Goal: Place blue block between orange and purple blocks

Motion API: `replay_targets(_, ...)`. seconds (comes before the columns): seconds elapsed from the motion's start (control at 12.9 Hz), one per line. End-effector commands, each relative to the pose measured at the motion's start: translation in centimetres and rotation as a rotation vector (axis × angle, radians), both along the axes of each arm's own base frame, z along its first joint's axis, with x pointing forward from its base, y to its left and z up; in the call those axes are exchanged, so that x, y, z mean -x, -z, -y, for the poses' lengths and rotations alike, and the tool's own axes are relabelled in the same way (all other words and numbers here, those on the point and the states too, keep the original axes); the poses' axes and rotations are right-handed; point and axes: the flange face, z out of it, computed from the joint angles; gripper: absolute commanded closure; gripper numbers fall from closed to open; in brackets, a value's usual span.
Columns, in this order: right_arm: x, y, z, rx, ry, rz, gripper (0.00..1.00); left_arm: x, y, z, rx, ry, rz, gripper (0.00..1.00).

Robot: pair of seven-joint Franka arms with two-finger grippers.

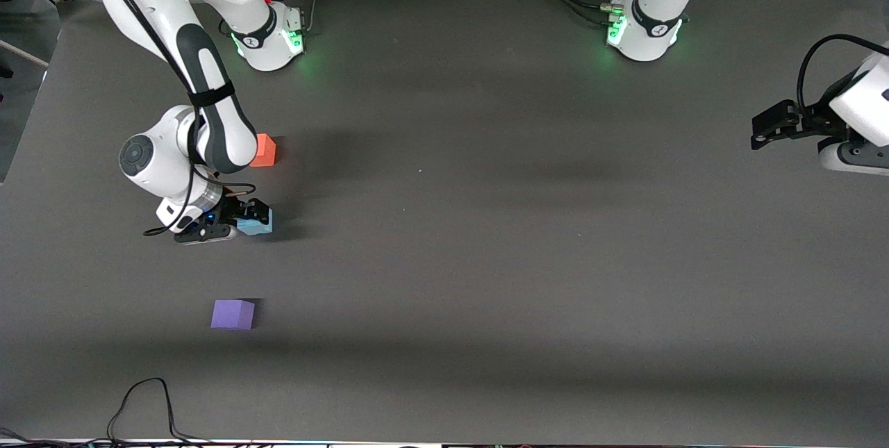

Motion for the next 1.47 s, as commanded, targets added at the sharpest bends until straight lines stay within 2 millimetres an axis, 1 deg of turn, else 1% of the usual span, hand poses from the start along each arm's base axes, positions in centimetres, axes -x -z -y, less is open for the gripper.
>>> replay_targets(0.0, -3.2, -4.4, 1.7, -0.078, 0.014, 0.001, 0.0, 0.5, -0.4, 0.0, 0.002, 0.007, 0.018, 0.0)
replay_targets(0.08, -4.2, -6.3, 2.2, -0.082, 0.022, -0.016, 0.0, 0.5, -0.3, 0.0, 0.002, 0.005, 0.018, 0.0)
replay_targets(0.15, -5.4, -9.2, 2.4, -0.055, 0.061, -0.048, 0.0, 0.5, -0.3, 0.0, 0.004, 0.005, 0.018, 0.0)
replay_targets(0.23, -6.7, -13.0, 1.9, 0.0, 0.09, -0.085, 0.0, 0.4, -0.2, -0.1, 0.004, 0.004, 0.018, 0.0)
replay_targets(0.31, -7.0, -16.6, 1.9, 0.025, 0.126, -0.124, 0.0, 0.4, -0.2, -0.1, 0.005, 0.004, 0.017, 0.0)
replay_targets(0.39, -6.9, -19.8, 1.2, 0.022, 0.13, -0.138, 0.0, 0.4, -0.2, -0.1, 0.005, 0.004, 0.016, 0.0)
replay_targets(0.46, -6.4, -23.5, 1.1, -0.006, 0.126, -0.133, 0.0, 0.4, -0.1, -0.1, 0.005, 0.002, 0.014, 0.0)
replay_targets(0.62, -5.4, -29.4, 2.4, -0.025, 0.116, -0.15, 0.0, 0.3, 0.0, 0.0, 0.007, 0.001, 0.014, 0.0)
replay_targets(0.7, -5.0, -31.8, 2.8, -0.012, 0.108, -0.166, 0.0, 0.3, 0.0, -0.1, 0.007, -0.001, 0.014, 0.0)
replay_targets(0.77, -4.4, -33.7, 2.4, -0.015, 0.094, -0.171, 0.0, 0.3, 0.0, -0.1, 0.007, -0.001, 0.014, 0.0)
replay_targets(0.85, -3.5, -36.5, 2.5, -0.006, 0.097, -0.138, 0.0, 0.3, 0.0, -0.1, 0.007, -0.001, 0.014, 0.0)
replay_targets(0.93, -2.2, -39.0, 1.8, 0.014, 0.068, -0.094, 0.0, 0.3, 0.0, -0.1, 0.007, -0.001, 0.014, 0.0)
replay_targets(1.01, -0.9, -41.0, 1.9, 0.011, 0.063, -0.059, 0.0, 0.3, 0.0, -0.1, 0.007, -0.001, 0.014, 0.0)
replay_targets(1.08, -0.3, -42.1, 1.3, 0.011, 0.056, -0.038, 0.0, 0.3, 0.1, -0.1, 0.007, -0.001, 0.013, 0.0)
replay_targets(1.16, 0.0, -42.6, 0.3, 0.014, 0.071, -0.033, 0.0, 0.3, 0.1, -0.1, 0.007, -0.001, 0.014, 0.0)
replay_targets(1.24, 0.0, -42.4, -0.8, 0.016, 0.089, -0.037, 0.0, 0.3, 0.1, -0.1, 0.007, -0.001, 0.014, 0.0)
replay_targets(1.32, -0.2, -41.8, -1.7, 0.021, 0.085, -0.035, 0.0, 0.3, 0.0, -0.1, 0.007, -0.001, 0.017, 0.0)
replay_targets(1.39, -0.5, -41.5, -2.2, 0.023, 0.08, -0.031, 0.0, 0.2, 0.1, -0.1, 0.007, -0.001, 0.017, 0.0)
